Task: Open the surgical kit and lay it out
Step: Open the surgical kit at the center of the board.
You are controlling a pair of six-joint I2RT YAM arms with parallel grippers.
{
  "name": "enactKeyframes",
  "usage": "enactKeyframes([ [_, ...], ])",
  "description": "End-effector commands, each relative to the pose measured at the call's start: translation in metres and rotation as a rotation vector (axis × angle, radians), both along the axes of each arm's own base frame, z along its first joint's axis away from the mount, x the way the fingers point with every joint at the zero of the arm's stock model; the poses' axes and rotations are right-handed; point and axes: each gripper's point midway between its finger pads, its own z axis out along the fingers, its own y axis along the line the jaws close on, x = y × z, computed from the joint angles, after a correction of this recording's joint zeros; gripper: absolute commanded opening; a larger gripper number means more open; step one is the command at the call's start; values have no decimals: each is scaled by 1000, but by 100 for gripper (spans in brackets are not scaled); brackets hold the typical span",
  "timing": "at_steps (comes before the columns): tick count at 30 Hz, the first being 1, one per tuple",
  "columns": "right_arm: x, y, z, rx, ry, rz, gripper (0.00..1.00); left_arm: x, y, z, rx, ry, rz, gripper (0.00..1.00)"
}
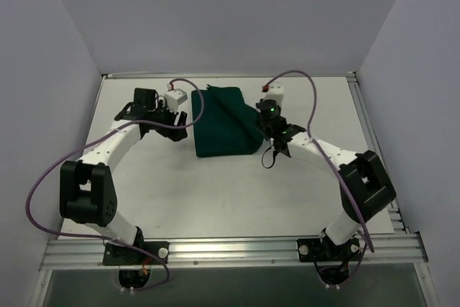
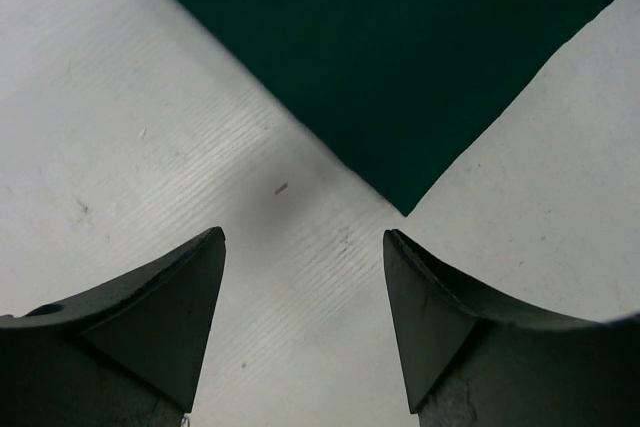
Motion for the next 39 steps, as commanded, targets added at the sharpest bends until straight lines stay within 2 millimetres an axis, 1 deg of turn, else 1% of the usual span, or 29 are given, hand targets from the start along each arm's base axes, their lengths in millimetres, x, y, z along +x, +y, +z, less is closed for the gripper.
enactKeyframes([
  [1,0,-53,6,205,-35,-211,0,17,-36,25,119,-146,-104,75],
  [2,-10,-72,-9,212,-7,-245,0,18,-47,17,141,-136,-128,75],
  [3,-12,-85,-15,238,3,-281,0,16,-68,20,164,-159,-170,75],
  [4,-9,-112,-20,251,1,-340,0,16,-79,19,181,-171,-191,77],
  [5,-12,-121,-24,268,12,-347,0,17,-89,10,202,-162,-213,77],
  [6,-19,-132,-36,260,35,-365,0,12,-109,8,226,-177,-254,78],
  [7,-20,-139,-41,255,44,-379,0,14,-122,13,241,-211,-283,78],
  [8,-20,-152,-45,251,52,-405,0,14,-133,4,264,-209,-312,79],
  [9,-22,-155,-51,246,68,-407,0,13,-144,2,278,-221,-336,80],
  [10,-24,-157,-55,240,83,-411,0,10,-164,8,297,-264,-379,80],
  [11,-23,-161,-61,236,100,-420,0,8,-174,-3,317,-255,-405,80],
  [13,-25,-161,-71,244,133,-412,0,5,-194,-9,348,-277,-442,81],
  [14,-26,-162,-80,243,156,-418,1,9,-204,-17,359,-276,-450,81],
  [16,-29,-164,-89,244,180,-427,2,11,-214,-24,376,-276,-456,81],
  [17,-31,-164,-95,243,195,-431,3,11,-223,-29,381,-276,-467,80],
  [19,-36,-164,-102,243,218,-435,4,8,-234,-32,374,-282,-495,80],
  [20,-38,-165,-104,242,225,-437,5,-1,-245,-32,356,-286,-534,80],
  [22,-44,-167,-107,243,233,-447,9,-10,-253,-35,358,-294,-574,80],
  [23,-46,-168,-108,244,235,-451,14,-17,-260,-36,359,-298,-598,80],
  [24,-47,-168,-107,249,231,-453,15,-19,-261,-39,364,-295,-608,80],
  [25,-48,-169,-108,250,233,-455,16,-21,-263,-41,366,-294,-614,80],
  [26,-51,-171,-109,250,235,-458,20,-22,-263,-47,371,-281,-617,80],
  [30,-54,-173,-113,246,246,-461,23,-16,-266,-58,378,-266,-585,76],
  [31,-55,-174,-115,245,251,-462,23,-11,-267,-57,381,-276,-566,74],
  [34,-56,-173,-120,254,263,-458,24,-7,-268,-57,385,-283,-551,65],
  [35,-56,-174,-121,259,263,-459,24,-8,-269,-56,386,-285,-549,56],
  [37,-56,-173,-123,264,266,-457,24,-6,-269,-52,382,-299,-540,47],
  [38,-57,-173,-124,263,270,-457,24,-6,-270,-51,380,-303,-539,40],
  [39,-56,-172,-123,269,268,-456,24,-5,-270,-50,377,-308,-538,36],
])
